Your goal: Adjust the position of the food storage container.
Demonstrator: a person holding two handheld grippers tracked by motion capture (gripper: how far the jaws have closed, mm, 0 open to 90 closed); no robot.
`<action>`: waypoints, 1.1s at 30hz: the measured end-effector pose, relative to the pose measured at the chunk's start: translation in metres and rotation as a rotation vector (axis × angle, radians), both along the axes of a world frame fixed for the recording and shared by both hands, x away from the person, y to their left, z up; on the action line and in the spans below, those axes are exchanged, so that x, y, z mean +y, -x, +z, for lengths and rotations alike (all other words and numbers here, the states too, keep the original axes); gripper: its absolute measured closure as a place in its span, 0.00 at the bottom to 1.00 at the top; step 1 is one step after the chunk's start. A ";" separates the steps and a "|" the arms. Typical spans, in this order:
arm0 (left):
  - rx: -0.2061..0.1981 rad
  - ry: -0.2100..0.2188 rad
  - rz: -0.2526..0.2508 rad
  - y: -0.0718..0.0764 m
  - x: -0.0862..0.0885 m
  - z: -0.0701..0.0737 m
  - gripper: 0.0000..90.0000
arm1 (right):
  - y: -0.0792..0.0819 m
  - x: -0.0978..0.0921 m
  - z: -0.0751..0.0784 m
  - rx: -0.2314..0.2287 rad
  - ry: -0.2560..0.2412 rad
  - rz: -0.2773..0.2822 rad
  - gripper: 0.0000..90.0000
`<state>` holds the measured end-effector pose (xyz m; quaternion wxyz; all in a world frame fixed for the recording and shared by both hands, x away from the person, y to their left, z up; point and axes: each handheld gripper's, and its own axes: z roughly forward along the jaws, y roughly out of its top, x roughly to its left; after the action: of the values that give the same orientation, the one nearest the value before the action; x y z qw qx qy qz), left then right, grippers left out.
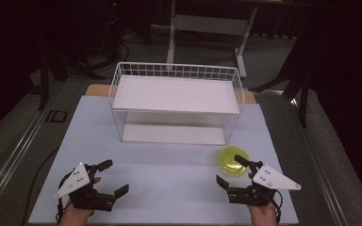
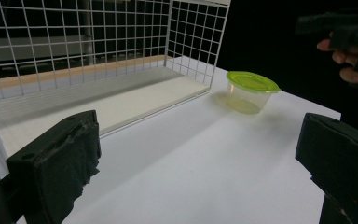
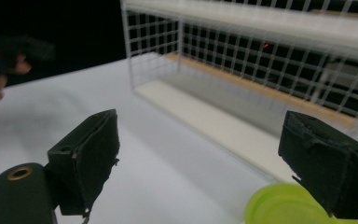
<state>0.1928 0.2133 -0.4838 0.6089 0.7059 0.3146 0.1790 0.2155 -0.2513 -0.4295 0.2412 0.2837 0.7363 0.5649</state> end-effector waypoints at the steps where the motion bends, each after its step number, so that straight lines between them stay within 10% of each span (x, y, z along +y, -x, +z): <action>1: -0.002 0.000 -0.003 0.000 -0.001 0.000 0.01 | -0.003 -0.001 0.003 -0.007 0.005 -0.012 0.13; 14: 0.003 -0.005 -0.025 0.000 -0.005 0.000 0.01 | -0.040 -0.032 0.014 -0.004 0.015 -0.134 0.14; 21: 0.005 0.002 -0.026 -0.001 -0.004 0.000 0.01 | -0.054 -0.054 0.004 0.041 0.105 -0.279 0.48; 33: 0.007 -0.003 -0.035 -0.002 -0.005 -0.001 0.01 | -0.064 -0.085 -0.030 0.170 0.190 -0.354 0.99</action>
<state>0.1944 0.2078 -0.4849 0.6097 0.7129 0.3040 0.1662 0.2796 -0.3361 -0.4599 0.2994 0.4311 0.7427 0.4158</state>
